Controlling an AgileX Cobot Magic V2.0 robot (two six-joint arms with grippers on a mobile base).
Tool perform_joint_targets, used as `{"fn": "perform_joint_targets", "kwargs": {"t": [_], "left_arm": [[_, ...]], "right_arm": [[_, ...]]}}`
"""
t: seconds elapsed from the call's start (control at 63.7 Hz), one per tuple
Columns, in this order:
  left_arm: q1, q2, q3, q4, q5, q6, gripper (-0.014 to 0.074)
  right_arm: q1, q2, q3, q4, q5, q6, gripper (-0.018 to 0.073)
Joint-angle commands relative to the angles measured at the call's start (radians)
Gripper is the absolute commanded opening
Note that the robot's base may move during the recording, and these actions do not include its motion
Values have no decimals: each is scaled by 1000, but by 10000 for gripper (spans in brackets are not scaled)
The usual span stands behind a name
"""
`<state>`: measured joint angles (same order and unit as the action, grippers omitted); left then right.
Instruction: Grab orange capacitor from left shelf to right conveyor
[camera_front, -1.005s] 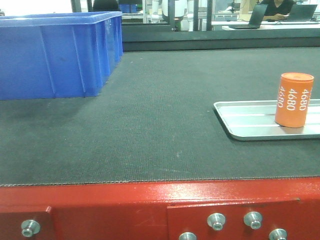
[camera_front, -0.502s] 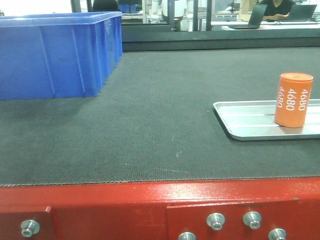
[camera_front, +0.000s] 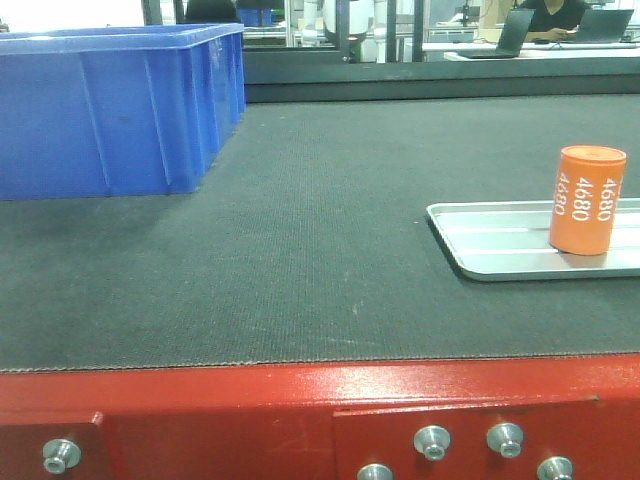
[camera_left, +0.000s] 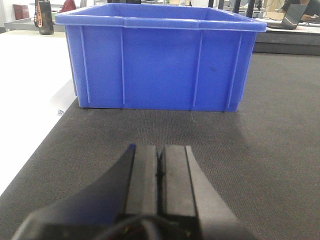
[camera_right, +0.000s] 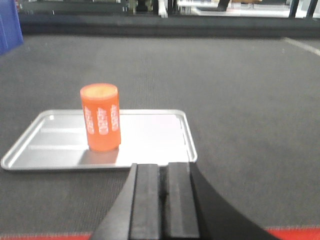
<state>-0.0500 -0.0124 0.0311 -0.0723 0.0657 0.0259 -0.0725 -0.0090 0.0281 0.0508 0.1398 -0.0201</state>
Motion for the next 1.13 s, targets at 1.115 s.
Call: {"fn": "perform_joint_targets", "kwargs": {"t": [1.115], "left_arm": [[0, -12, -4, -2, -90, -1, -127]], "right_arm": [[-8, -8, -5, 8, -209, -7, 51]]}}
